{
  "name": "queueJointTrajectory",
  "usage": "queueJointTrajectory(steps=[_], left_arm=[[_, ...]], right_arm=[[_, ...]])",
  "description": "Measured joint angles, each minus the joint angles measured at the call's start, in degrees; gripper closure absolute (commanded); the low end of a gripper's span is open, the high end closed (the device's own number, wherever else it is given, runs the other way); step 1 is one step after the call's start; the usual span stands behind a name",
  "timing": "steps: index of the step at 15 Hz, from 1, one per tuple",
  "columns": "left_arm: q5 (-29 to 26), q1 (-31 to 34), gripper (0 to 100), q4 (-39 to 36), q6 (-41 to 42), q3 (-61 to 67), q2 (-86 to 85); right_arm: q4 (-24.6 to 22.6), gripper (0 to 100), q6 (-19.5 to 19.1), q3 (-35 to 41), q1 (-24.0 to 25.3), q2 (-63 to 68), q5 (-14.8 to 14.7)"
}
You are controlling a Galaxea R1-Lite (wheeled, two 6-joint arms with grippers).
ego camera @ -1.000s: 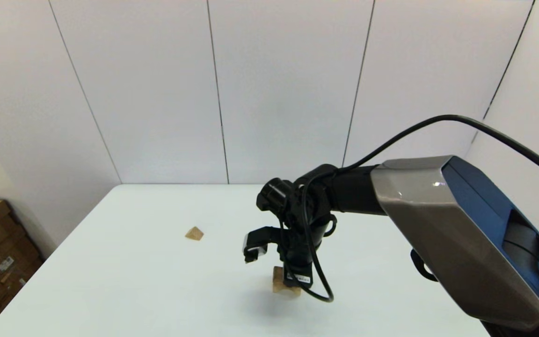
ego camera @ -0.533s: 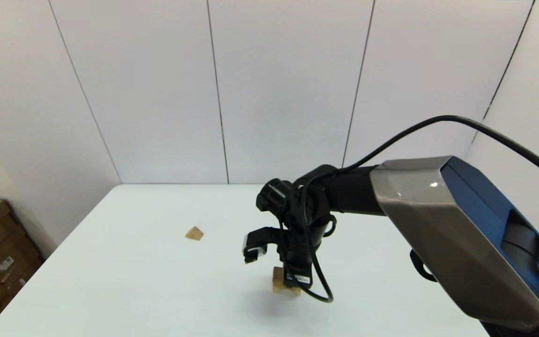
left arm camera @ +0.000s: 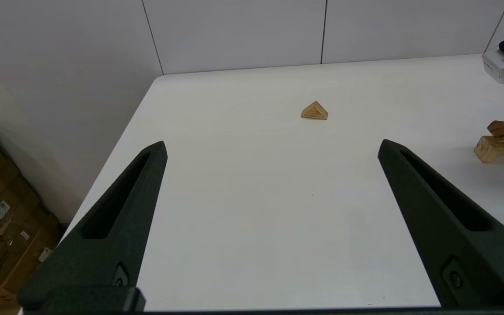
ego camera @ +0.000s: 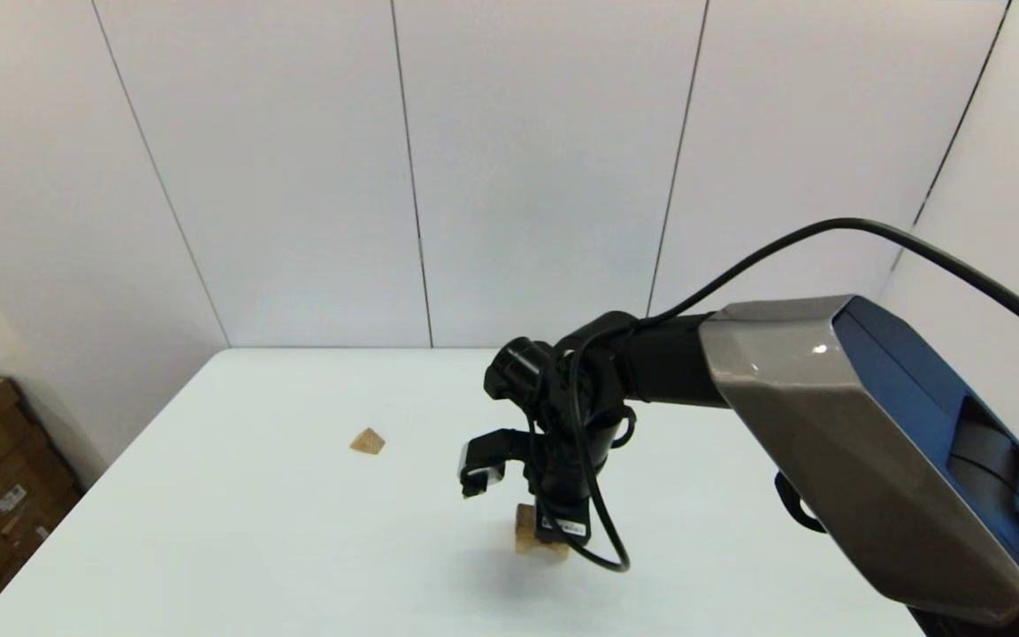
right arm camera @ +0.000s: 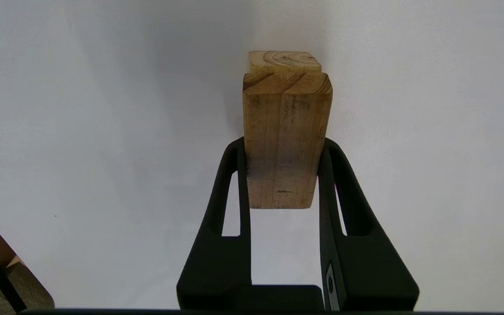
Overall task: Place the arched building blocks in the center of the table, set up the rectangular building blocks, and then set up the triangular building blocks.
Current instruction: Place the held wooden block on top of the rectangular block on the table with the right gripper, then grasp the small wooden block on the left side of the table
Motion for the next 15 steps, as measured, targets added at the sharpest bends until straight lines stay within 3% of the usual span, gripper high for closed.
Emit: queueJointTrajectory(steps=[2,3,15], left_arm=[[0.00,0.02,0,0.00,0.02,0.00,0.00],[-0.02,0.02,0,0.00,0.00,0.00,0.00],[0.00,0.02,0,0.00,-0.05,0.00,0.00]], right_arm=[[0.02,100,0.00,0.00,-0.01,0.00,0.00],[0.00,0,0.00,0.00,-0.04,0.02,0.00],[-0.26,0,0.41,-0.05,-0.43,-0.99,0.17]])
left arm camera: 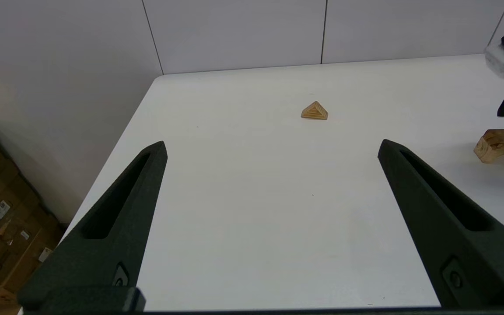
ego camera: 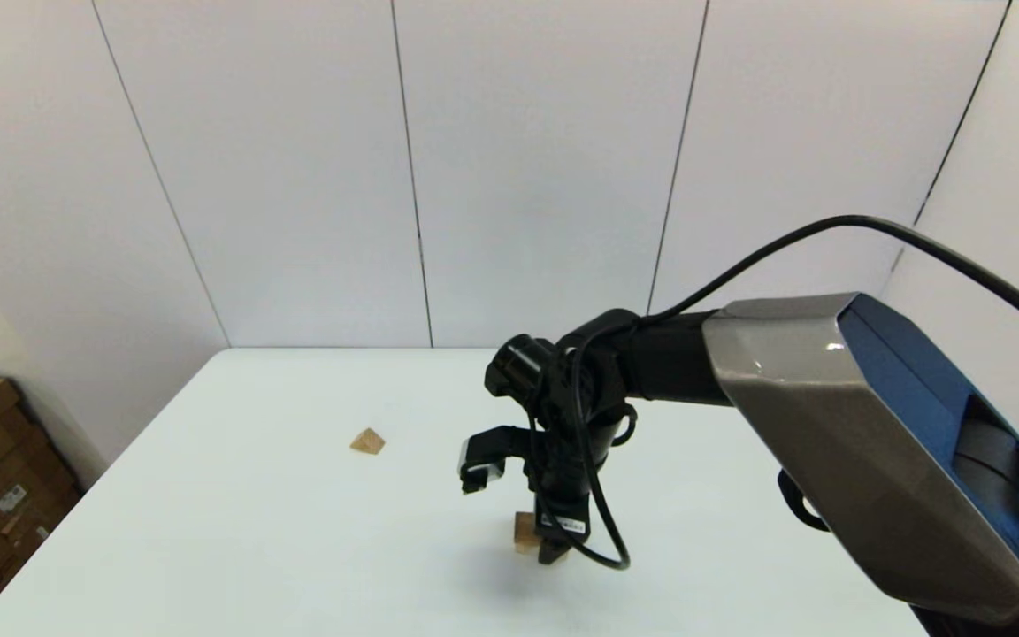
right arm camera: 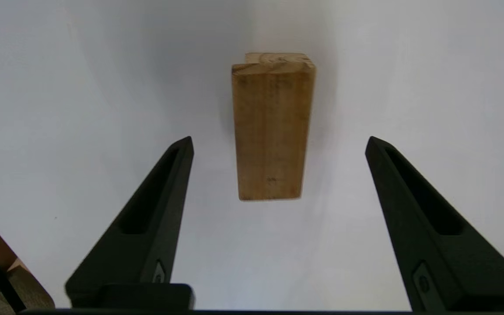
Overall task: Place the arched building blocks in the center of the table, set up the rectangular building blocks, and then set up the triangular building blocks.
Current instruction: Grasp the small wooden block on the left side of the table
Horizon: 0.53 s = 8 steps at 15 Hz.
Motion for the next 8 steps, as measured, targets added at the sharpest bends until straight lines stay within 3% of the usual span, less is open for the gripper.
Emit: queueJointTrajectory(steps=[4,8], left_arm=[[0.00,-0.04,0,0.00,0.02,0.00,0.00],[-0.02,-0.04,0,0.00,0.02,0.00,0.00]], right_arm=[[1.16,0,2.45,0.02,-2.01,-6.40,0.09],[3.25,0,8.90,1.35,-4.10,-16.24,0.09]])
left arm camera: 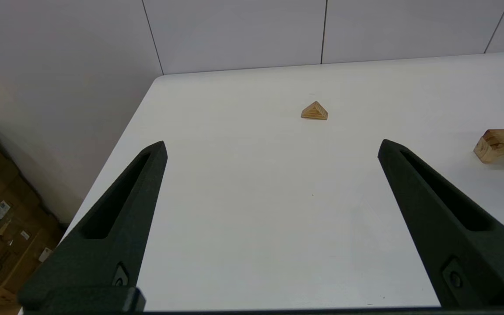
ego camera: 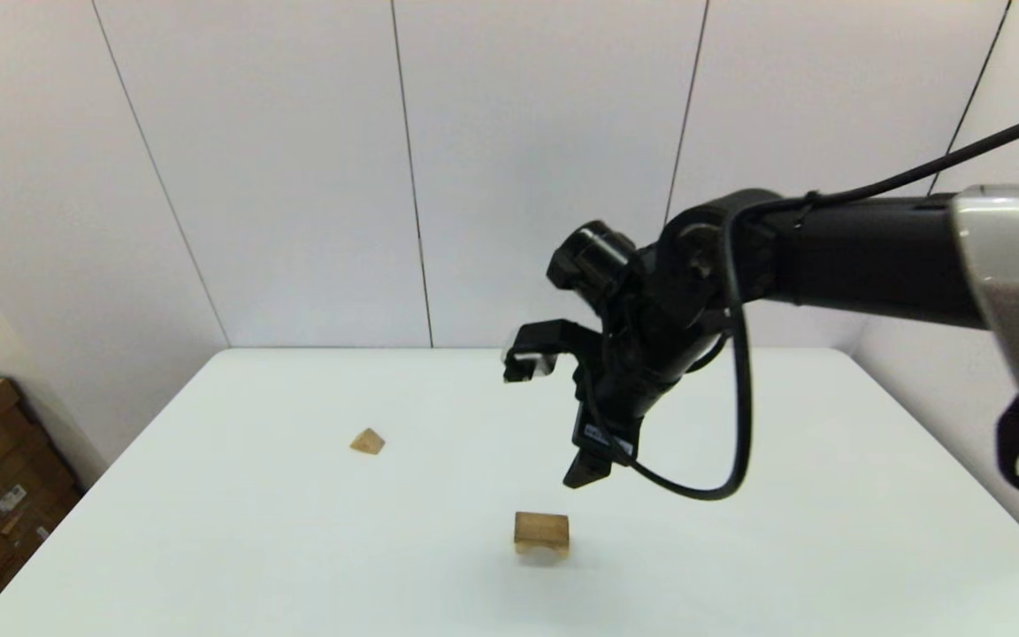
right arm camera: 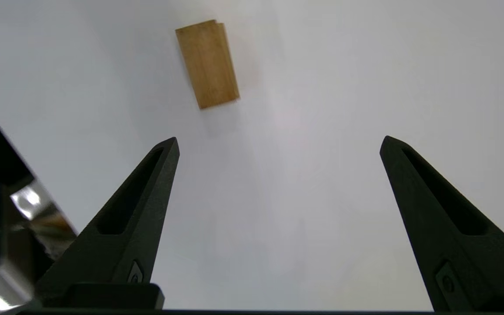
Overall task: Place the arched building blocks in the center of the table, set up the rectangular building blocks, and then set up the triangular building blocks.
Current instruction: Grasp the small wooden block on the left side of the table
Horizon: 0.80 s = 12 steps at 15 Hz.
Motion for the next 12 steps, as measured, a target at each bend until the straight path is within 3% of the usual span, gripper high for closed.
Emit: queueJointTrajectory(steps=[3,9,12], left_arm=[[0.00,0.00,0,0.00,0.00,0.00,0.00],[0.00,0.00,0,0.00,0.00,0.00,0.00],[0.00,0.01,0,0.00,-0.02,0.00,0.00]], right_arm=[[0.27,0,3.44,5.73,-1.71,-8.90,0.07],[0.05,0,4.41,23.65,-8.13,-28.75,0.24],[-0.06,0,7.14,32.44,-10.01,-38.81,0.33]])
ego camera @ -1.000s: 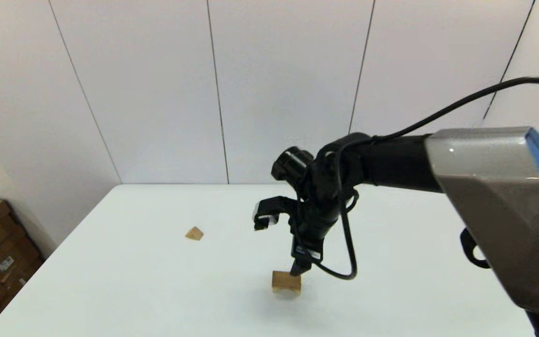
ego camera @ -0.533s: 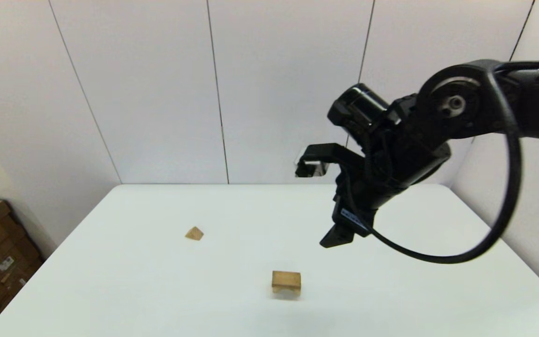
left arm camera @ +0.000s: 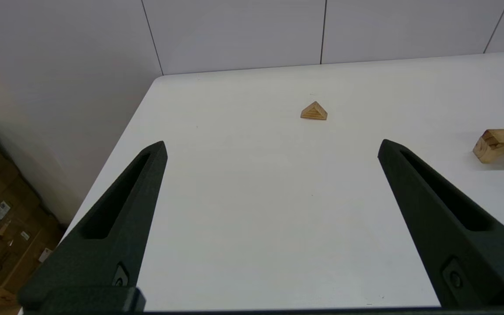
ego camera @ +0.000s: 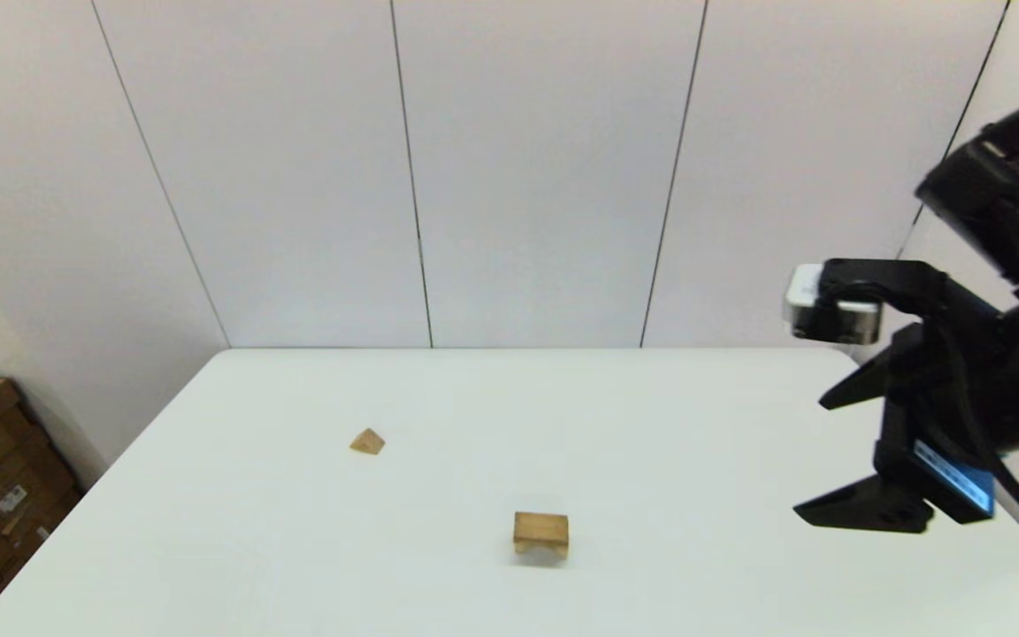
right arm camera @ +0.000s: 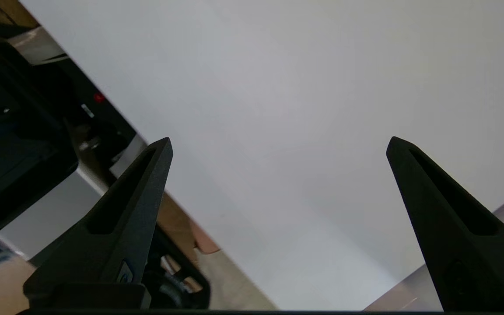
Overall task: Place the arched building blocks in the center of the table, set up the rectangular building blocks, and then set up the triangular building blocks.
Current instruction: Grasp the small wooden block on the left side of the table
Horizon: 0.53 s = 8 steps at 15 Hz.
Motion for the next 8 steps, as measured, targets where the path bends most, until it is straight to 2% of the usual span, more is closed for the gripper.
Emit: queueJointTrajectory(steps=[4,8], left_arm=[[0.02,-0.01,0,0.00,0.02,0.00,0.00],[-0.02,-0.01,0,0.00,0.02,0.00,0.00]], right_arm=[[-0.85,0,1.45,11.96,-4.39,-13.95,-0.02],[-5.36,0,1.45,26.51,-13.35,-28.92,0.16]])
